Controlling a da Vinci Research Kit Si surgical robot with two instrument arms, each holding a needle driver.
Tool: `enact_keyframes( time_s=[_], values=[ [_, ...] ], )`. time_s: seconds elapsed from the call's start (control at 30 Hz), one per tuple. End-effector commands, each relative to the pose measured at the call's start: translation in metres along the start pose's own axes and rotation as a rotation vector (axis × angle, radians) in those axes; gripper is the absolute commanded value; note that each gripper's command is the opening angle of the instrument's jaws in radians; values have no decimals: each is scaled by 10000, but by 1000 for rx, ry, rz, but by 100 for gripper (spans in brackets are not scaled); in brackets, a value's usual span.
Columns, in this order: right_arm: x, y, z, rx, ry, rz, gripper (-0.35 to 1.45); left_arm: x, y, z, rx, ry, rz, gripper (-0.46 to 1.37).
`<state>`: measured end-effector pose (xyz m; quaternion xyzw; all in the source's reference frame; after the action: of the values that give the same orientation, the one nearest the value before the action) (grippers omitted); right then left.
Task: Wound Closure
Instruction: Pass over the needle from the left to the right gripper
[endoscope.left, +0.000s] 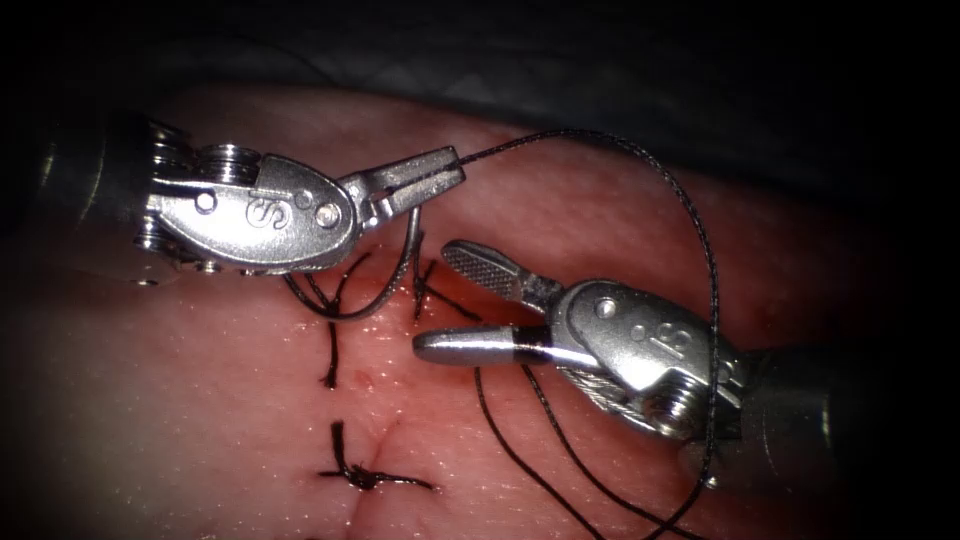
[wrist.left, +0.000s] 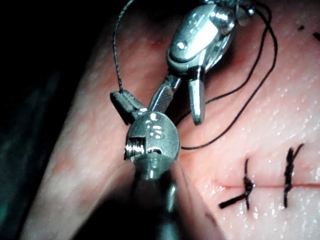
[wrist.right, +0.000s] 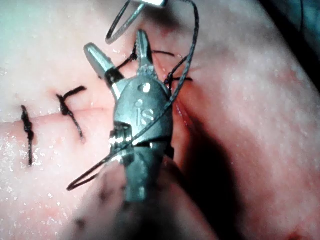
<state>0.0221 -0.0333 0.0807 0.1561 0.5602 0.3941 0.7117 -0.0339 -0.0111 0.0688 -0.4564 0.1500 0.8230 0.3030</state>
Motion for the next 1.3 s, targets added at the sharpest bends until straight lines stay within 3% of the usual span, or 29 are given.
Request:
enact_keyframes(
  time_s=[0.03, 0.3, 0.37, 0.4, 0.47, 0.5, 0.77, 0.9, 0.93, 0.97, 1.07, 1.17, 1.3],
  values=[
    [2, 0, 5, -42, 3, 7, 99, 1, 3, 0, 4, -4, 1, -35],
    [7, -2, 23, -88, 7, 44, 90, 7, 7, -2, 7, -9, 9, -35],
    [7, -3, 25, -89, 11, 68, 78, 8, 7, -3, 7, -9, 8, -35],
    [7, -4, 25, -89, 11, 68, 66, 8, 7, -3, 7, -10, 8, -35],
    [8, -5, 24, -88, 15, 80, -28, 8, 7, -3, 7, -10, 8, -35],
    [9, -5, 22, -87, 14, 86, -35, 8, 7, -3, 7, -10, 8, -35],
    [22, 3, 6, -134, 104, 111, -35, 9, 9, -5, 9, -11, 8, -35],
    [23, 10, 1, -126, 127, 94, -35, 12, 15, -3, 10, -9, -101, -35],
    [22, 14, -1, -114, 135, 57, -35, 13, 17, -2, -3, 0, -137, 4],
    [22, 15, -1, -111, 134, 51, -35, 13, 18, -2, -10, 4, -143, 11],
    [21, 22, -4, -22, 127, -7, -35, 19, 26, -1, -56, 32, -206, 79],
    [21, 28, -8, 59, 139, -47, -35, 26, 29, 0, -74, 39, -229, 109],
    [20, 34, -13, 89, 164, -48, -35, 33, 31, -8, -136, 60, -257, 125]
  ],
)
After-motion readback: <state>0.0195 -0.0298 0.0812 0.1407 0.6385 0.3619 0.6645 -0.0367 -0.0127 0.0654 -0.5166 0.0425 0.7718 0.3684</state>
